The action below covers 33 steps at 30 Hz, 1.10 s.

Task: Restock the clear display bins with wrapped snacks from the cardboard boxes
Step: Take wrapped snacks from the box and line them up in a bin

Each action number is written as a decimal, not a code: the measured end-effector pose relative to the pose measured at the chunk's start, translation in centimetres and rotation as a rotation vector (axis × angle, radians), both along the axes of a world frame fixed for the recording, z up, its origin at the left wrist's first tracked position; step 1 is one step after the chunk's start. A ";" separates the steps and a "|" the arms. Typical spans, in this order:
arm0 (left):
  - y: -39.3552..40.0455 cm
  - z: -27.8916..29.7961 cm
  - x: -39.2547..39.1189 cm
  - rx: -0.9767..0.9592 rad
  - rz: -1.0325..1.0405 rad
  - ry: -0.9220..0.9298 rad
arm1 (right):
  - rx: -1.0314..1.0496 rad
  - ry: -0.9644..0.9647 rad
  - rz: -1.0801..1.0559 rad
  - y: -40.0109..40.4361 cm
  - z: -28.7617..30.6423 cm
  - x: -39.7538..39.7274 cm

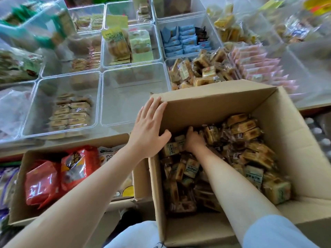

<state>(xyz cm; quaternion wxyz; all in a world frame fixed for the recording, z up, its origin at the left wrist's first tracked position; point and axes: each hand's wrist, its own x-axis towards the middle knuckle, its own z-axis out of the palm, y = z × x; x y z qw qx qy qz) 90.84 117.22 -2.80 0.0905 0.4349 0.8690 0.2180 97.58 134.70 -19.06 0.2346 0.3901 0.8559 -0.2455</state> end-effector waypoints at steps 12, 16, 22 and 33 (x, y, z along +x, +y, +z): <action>-1.8 0.0 -0.8 0.288 0.116 -0.281 | -1.363 0.674 -0.362 2.5 19.7 1.8; -6.3 -1.4 -5.5 0.315 0.311 -0.281 | -1.352 0.753 -0.309 -1.9 22.5 -3.4; -15.8 -5.1 -16.4 0.155 0.451 -0.182 | -1.307 0.681 -0.304 -11.3 21.2 -15.4; -32.5 -12.4 -34.0 -0.229 0.560 -0.019 | -1.070 0.326 -0.520 -24.4 12.0 -35.3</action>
